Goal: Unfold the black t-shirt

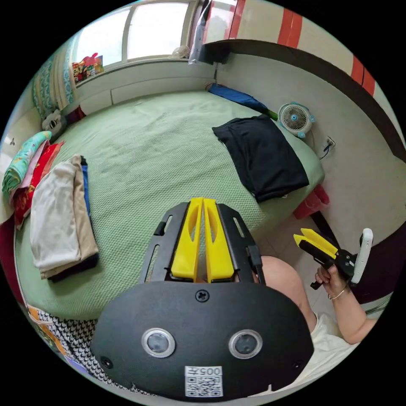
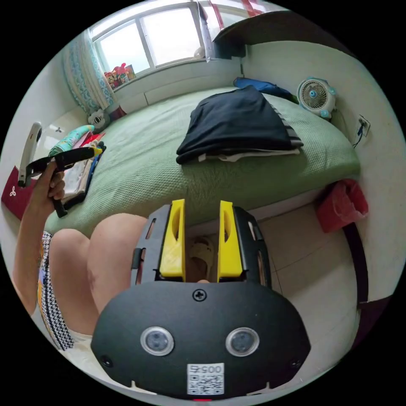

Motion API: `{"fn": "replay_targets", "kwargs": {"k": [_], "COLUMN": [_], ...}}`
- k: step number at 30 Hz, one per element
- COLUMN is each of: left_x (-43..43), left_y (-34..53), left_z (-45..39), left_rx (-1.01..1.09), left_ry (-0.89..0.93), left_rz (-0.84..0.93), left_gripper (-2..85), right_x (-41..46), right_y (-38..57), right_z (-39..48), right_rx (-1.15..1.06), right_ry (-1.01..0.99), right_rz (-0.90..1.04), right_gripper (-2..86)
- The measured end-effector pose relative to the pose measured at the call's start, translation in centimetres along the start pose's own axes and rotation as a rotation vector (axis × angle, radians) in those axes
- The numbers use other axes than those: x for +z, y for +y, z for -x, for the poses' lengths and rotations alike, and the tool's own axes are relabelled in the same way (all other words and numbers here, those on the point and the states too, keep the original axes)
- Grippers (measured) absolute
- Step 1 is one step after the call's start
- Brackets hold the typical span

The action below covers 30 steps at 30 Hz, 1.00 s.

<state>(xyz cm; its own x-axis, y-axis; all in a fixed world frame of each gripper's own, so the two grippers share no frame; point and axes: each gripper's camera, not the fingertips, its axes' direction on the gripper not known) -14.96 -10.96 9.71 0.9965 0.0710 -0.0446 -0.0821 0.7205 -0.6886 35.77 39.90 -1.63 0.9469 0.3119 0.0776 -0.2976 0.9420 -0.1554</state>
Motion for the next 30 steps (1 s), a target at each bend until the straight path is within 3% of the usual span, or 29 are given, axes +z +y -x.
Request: {"fn": "replay_targets", "kwargs": {"k": [7,9,13,18,26,30], "left_x": [6.3,7.6,7.8,10.4,12.9,14.9], "left_y": [-4.4,-5.1,-6.7,-8.3,-10.1,-10.8], "left_z": [-1.2,-0.9,-0.7,-0.4,-2.7,-3.5], "left_rx": [0.067,0.014,0.006,-0.037,0.058,0.088], "left_ry": [0.005,0.049,0.075,0.102,-0.060,-0.050], "left_rz": [0.025,0.095,0.019,0.067,0.097,0.138], "left_gripper": [-0.5,-0.5,-0.5,-0.5,-0.6,-0.6], "right_x": [-0.8,-0.3,1.1,2.6,9.8,11.3], "right_y": [-4.1,-5.4,-9.5,-16.7,-19.3,-20.2], "right_z": [2.3,2.9,4.6,5.0,4.9,6.4], "right_rx": [0.005,-0.001,-0.057,0.016,-0.002,-0.113], "right_ry": [0.038,0.043,0.095,0.060,-0.028,0.105], "right_rz": [-0.136,-0.143,-0.170,-0.211,0.116,0.181], "right_gripper": [12.0,12.4,14.4,15.7,17.4,17.2]}}
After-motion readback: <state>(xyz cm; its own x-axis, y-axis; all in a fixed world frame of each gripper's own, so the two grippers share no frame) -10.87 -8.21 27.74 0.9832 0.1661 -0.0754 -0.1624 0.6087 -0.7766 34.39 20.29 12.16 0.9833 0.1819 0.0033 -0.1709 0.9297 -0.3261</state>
